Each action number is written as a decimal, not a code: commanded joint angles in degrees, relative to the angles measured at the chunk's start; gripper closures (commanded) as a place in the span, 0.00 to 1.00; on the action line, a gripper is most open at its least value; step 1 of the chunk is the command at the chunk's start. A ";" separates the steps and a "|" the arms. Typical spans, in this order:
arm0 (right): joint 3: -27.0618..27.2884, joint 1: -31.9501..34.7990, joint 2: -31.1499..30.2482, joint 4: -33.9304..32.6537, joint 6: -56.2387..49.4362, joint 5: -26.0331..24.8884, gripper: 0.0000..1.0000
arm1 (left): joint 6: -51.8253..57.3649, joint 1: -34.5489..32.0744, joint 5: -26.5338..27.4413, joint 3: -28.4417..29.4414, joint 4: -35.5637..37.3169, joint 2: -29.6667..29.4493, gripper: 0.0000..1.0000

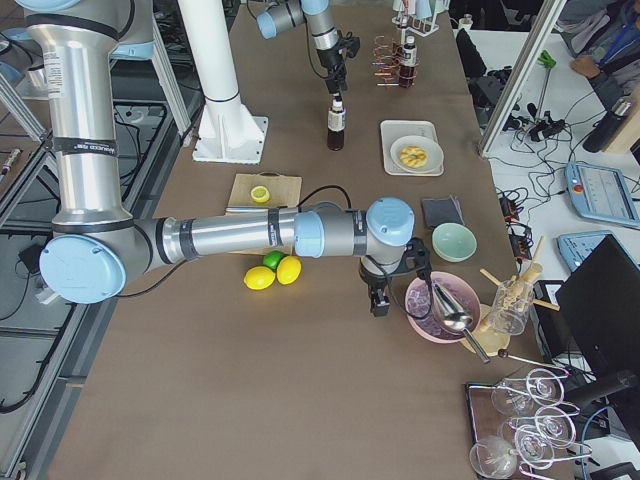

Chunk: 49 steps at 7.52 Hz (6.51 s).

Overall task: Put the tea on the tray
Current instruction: 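Open the left gripper and withdraw while the right arm reaches toward the bottle, then lower the right gripper over the bottle cap and grasp it, then lift the bottle with the right gripper and lower it onto the tray beside the plate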

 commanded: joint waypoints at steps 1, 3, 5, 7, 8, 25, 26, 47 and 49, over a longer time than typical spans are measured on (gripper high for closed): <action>8.36 -12.40 9.18 0.08 30.19 -1.70 0.00 | 8.42 -10.82 -10.42 -5.51 0.05 6.66 0.11; 10.31 -30.56 20.78 0.00 56.06 -15.54 0.00 | 14.43 -14.55 -12.75 -5.45 -3.69 11.95 0.09; 9.27 -42.90 31.94 -0.27 72.62 -23.73 0.00 | 14.45 -16.66 -15.62 -5.27 -7.77 16.09 0.09; 5.42 -47.16 37.67 -0.53 74.97 -26.76 0.00 | 14.54 -16.93 -16.35 -5.62 -7.77 17.76 0.07; 2.53 -47.70 40.57 -0.62 74.89 -26.76 0.00 | 14.54 -17.28 -16.26 -5.71 -7.77 17.86 0.06; 1.62 -55.17 43.68 -8.00 74.88 -32.48 0.55 | 13.66 -18.16 -17.67 -6.24 -7.95 19.44 0.05; 1.62 -55.17 43.85 -8.26 74.97 -32.48 0.87 | 13.57 -18.16 -17.67 -6.32 -7.95 19.44 0.05; -58.15 -41.02 76.55 14.58 67.06 -29.58 1.00 | 35.46 -40.40 -32.96 -22.58 -7.95 49.76 0.04; -58.23 -41.28 76.55 14.50 66.98 -29.66 1.00 | 35.54 -41.01 -33.67 -22.50 -7.95 49.76 0.04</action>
